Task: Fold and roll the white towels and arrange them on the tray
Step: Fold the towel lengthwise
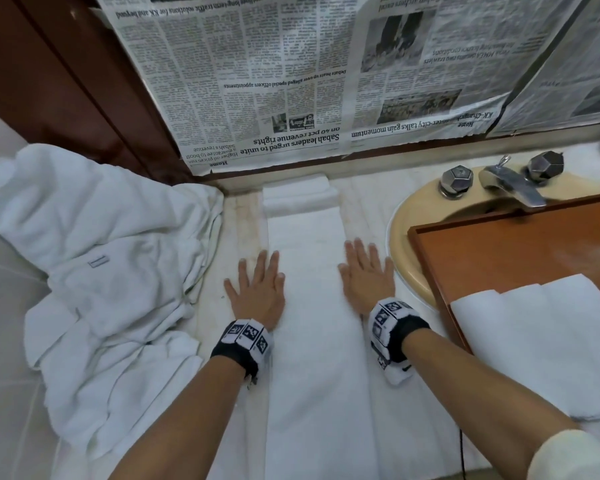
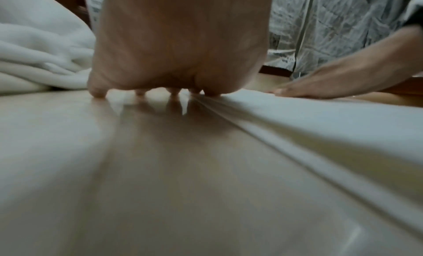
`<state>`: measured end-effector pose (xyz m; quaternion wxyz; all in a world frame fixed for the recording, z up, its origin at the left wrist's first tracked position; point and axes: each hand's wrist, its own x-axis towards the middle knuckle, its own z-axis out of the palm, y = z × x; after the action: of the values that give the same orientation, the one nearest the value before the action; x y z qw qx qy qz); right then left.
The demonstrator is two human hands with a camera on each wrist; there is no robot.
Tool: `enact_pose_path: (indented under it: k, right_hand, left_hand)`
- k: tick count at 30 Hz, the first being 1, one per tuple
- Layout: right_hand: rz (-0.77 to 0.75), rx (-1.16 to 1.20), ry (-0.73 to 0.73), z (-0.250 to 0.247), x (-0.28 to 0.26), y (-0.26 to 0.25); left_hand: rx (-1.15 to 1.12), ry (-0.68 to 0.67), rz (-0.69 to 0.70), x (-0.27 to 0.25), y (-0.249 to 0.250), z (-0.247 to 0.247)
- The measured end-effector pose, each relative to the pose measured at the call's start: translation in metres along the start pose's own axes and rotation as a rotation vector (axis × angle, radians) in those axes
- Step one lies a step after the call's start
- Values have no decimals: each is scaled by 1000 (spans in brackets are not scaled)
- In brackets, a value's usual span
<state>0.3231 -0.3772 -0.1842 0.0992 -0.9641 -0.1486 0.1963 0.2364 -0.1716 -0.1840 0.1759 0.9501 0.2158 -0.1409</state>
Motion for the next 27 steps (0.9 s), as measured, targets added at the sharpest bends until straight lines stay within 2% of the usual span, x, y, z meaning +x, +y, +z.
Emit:
enact_pose_path:
  k: [2, 4, 6, 9, 13, 19, 22, 25, 27]
  right_hand:
    - [-24, 40, 89, 5, -19, 5]
    - [-180, 41, 165, 20, -54, -3]
    - [-285, -4, 159, 43, -90, -12]
    - [-273, -73, 121, 62, -116, -10]
    - [-223, -114, 43, 52, -104, -3]
    - [-315, -140, -16, 21, -45, -2]
    - [-289, -161, -64, 5, -12, 1]
    - [-147, -98, -11, -2, -4, -3]
    - [-203, -80, 95, 5, -22, -13]
  left_hand:
    - [-35, 3, -6, -13, -7, -4]
    - [-54, -9, 69, -37, -10, 1]
    - [-4, -4, 170, -66, -10, 16]
    - [53, 14, 201, -88, -15, 37]
    - [77, 29, 144, -78, -12, 36]
    - [37, 12, 54, -38, 12, 21]
    - [23, -8, 27, -13, 17, 12]
    - [-32, -24, -14, -8, 23, 1]
    - [-74, 1, 27, -23, 30, 3]
